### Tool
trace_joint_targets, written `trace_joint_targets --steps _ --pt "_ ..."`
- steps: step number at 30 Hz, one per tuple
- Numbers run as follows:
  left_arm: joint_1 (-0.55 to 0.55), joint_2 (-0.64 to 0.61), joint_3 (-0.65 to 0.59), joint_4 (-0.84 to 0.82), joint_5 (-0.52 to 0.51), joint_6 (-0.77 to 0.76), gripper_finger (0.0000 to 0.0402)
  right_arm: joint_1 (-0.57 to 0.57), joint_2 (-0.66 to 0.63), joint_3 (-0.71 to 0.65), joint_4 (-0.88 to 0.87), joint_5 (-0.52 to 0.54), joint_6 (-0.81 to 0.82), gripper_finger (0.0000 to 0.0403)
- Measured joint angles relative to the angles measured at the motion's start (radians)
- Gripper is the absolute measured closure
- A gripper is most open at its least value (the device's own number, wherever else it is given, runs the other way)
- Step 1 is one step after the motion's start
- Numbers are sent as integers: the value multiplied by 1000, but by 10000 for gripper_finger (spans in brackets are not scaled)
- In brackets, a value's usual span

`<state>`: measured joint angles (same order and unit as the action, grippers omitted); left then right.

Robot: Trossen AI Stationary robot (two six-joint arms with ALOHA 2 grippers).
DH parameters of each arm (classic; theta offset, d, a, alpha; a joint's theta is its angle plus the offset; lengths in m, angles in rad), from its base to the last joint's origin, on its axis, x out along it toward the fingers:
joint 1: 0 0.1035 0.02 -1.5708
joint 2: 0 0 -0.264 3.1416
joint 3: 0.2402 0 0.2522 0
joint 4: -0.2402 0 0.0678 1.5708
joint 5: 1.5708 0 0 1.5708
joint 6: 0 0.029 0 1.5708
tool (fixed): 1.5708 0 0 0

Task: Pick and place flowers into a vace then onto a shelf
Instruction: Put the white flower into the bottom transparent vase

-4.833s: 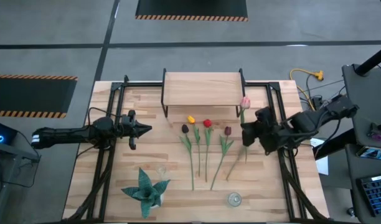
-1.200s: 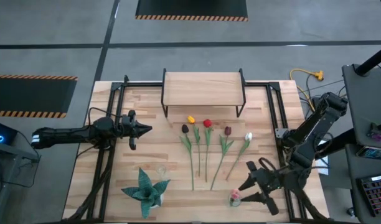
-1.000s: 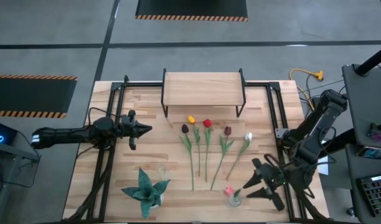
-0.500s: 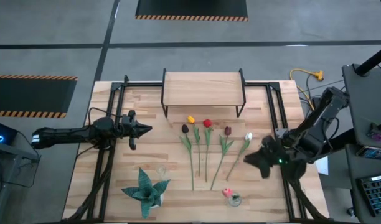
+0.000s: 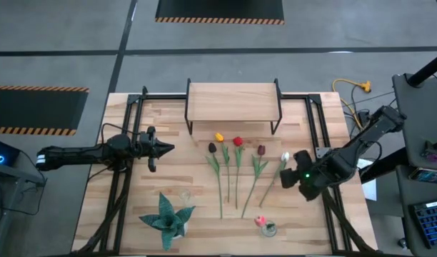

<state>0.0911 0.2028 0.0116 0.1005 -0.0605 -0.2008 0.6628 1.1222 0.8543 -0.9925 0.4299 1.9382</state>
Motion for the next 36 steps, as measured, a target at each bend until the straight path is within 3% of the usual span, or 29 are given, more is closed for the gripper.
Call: trace_joint_targets --steps 3,10,18,24,31,36 --pt "0 0 0 0 0 0 402 -40 51 0 -28 -64 14 185" --pt "0 0 0 0 0 0 402 -119 171 -6 -55 -66 105 150" --pt "0 0 0 0 0 0 402 -197 306 -9 -49 -73 105 152" --pt "0 0 0 0 0 0 402 -241 392 -29 -37 -164 98 161" --pt "0 0 0 0 0 0 402 -264 427 -78 137 -166 98 161" --pt "0 0 0 -1 0 0 402 -272 449 -85 147 -169 127 161"
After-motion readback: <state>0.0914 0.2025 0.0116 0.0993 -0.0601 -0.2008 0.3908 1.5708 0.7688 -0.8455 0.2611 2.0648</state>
